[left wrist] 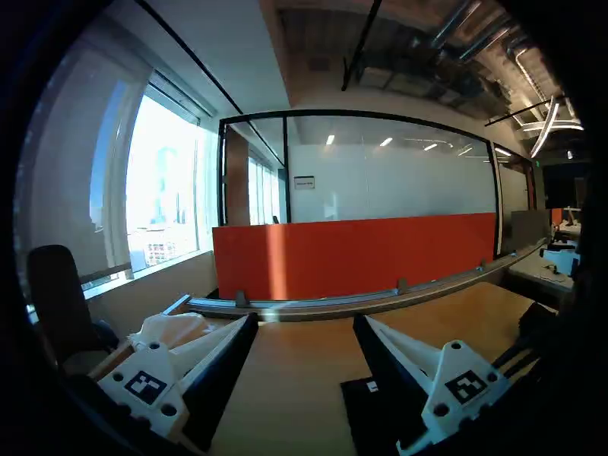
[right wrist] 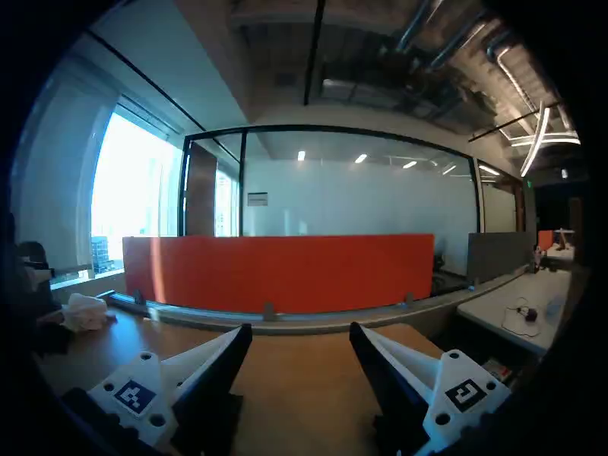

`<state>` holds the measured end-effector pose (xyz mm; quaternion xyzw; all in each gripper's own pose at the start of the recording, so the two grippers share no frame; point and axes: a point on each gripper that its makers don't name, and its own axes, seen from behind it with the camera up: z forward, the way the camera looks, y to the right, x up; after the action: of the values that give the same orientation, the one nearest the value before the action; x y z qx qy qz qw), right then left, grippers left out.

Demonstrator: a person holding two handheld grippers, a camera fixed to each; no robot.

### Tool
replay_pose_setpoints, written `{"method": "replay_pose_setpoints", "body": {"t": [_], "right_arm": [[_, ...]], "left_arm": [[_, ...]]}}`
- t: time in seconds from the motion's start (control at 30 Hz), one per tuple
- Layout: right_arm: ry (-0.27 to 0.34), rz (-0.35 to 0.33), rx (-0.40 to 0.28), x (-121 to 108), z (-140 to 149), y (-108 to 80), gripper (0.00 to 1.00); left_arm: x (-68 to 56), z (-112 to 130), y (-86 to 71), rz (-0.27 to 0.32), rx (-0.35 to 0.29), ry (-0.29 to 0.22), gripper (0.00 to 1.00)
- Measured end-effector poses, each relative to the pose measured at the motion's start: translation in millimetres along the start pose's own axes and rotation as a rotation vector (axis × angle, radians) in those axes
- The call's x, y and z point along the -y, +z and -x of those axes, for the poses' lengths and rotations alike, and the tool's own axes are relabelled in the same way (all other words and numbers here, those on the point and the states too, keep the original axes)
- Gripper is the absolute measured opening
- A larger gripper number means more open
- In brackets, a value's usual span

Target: Fold towel

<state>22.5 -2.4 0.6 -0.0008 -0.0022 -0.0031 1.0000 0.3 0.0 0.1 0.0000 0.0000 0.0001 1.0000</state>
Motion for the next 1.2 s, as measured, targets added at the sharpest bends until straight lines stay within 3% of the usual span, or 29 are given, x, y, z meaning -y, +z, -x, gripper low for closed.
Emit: {"method": "replay_pose_setpoints", "body": {"t": [0.2,0.4,0.8,1.0,1.2], "right_arm": [[-0.007,-0.011,0.002,6,-15,2.9,0.99],[-0.051,-0.094,0.054,27,-11,4.5,1.00],[-0.140,-0.331,0.208,80,9,2.8,1.00],[-0.167,-0.390,0.248,92,15,-0.7,1.00],[-0.218,-0.447,0.332,101,39,-9.1,1.00]], "left_arm": [[0.7,-7,3.3,0.011,0.009,0.010,0.93],[-7.5,1,5.4,0.065,0.063,0.025,0.93],[-40.9,19,1.6,0.279,0.202,0.087,0.93],[-51.0,30,-1.5,0.326,0.241,0.111,0.93],[-65.8,55,-8.7,0.379,0.302,0.121,0.93]]}}
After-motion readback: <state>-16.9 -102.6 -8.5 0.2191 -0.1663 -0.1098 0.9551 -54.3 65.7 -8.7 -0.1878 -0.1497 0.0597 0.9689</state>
